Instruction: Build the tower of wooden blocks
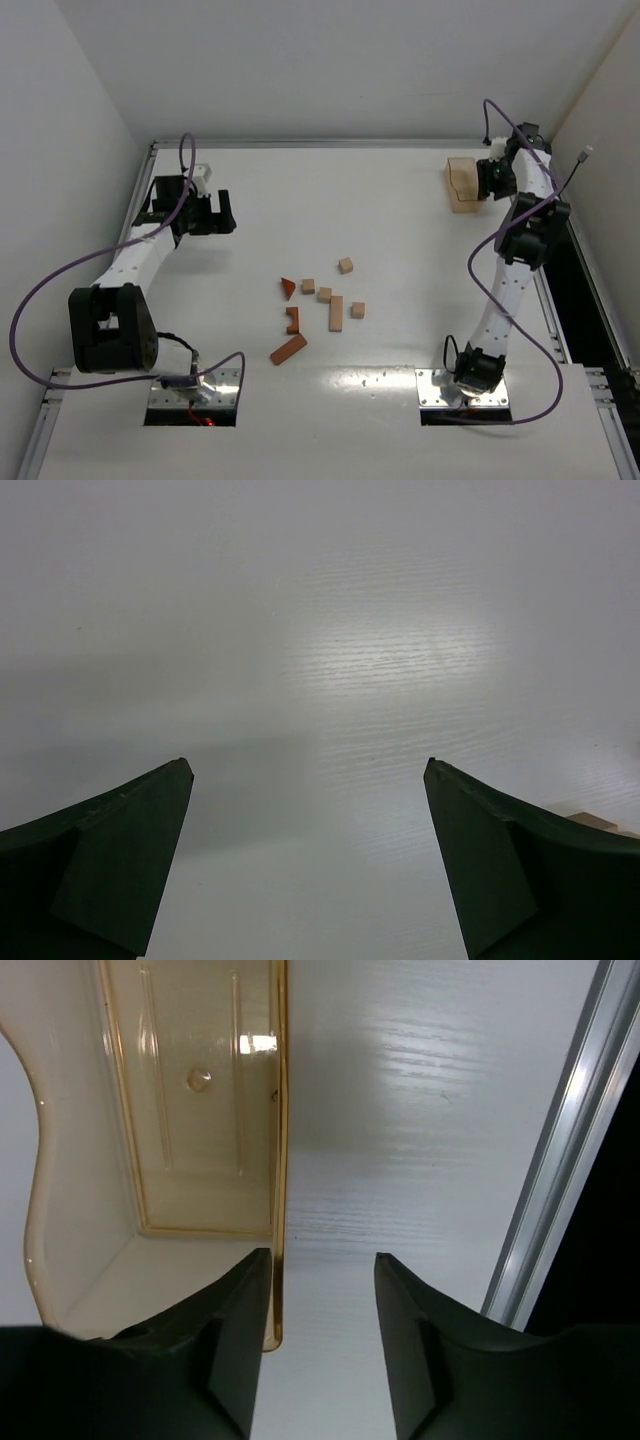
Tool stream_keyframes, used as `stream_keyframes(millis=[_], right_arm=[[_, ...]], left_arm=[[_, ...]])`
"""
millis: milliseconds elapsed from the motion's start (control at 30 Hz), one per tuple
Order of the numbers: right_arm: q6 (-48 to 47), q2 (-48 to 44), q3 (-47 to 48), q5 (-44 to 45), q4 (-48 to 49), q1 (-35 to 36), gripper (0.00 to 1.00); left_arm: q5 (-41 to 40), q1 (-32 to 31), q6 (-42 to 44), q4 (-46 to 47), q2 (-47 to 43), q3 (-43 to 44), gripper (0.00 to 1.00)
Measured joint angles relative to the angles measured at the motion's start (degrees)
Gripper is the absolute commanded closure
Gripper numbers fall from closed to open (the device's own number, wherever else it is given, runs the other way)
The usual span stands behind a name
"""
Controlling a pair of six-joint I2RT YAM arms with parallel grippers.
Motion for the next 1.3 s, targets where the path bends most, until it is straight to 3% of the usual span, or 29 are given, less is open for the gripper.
stream_keyframes(millis=[67, 267, 700, 767, 800, 1000, 1033, 1300], right_arm=[[0.11, -1.86, -4.02, -0.46, 2.25, -0.11, 0.47], [0.20, -11.80, -17.88, -2.25, 5.53, -0.35, 0.38], [0.48, -37.13, -42.25, -9.79, 15.39, 2.03, 0.36], [-1.60, -42.38, -46.82, -10.67, 15.19, 5.22, 0.32], [-3.10, -45.11, -48.94, -11.23, 14.29, 7.82, 0.24], [-8.55, -57.35, -57.88, -15.04, 12.07, 23.65, 0.06], [-8.72, -58.64, -58.99, -15.45, 11.80, 24.55, 0.00], [-6.01, -63.76, -69.09, -14.14, 13.46, 21.62, 0.00]], left_arm=[[0.61, 0.00, 0.00, 0.13, 0.07, 0.00, 0.00], [2.86, 0.00, 0.00, 0.39, 0.07, 0.00, 0.00], [6.05, -1.79, 1.92, 0.39, -1.86, -1.36, 0.00], [5.81, -4.50, 3.34, 0.17, -3.54, -1.92, 0.00], [5.75, -6.32, 4.15, 0.13, -4.31, -2.12, 0.00], [3.13, -21.79, 10.32, -2.43, -5.95, -2.16, 0.00], [2.49, -24.72, 11.17, -3.21, -5.95, -2.14, 0.00], [-5.53, -39.95, 16.87, -5.90, 0.70, 3.32, 0.00]])
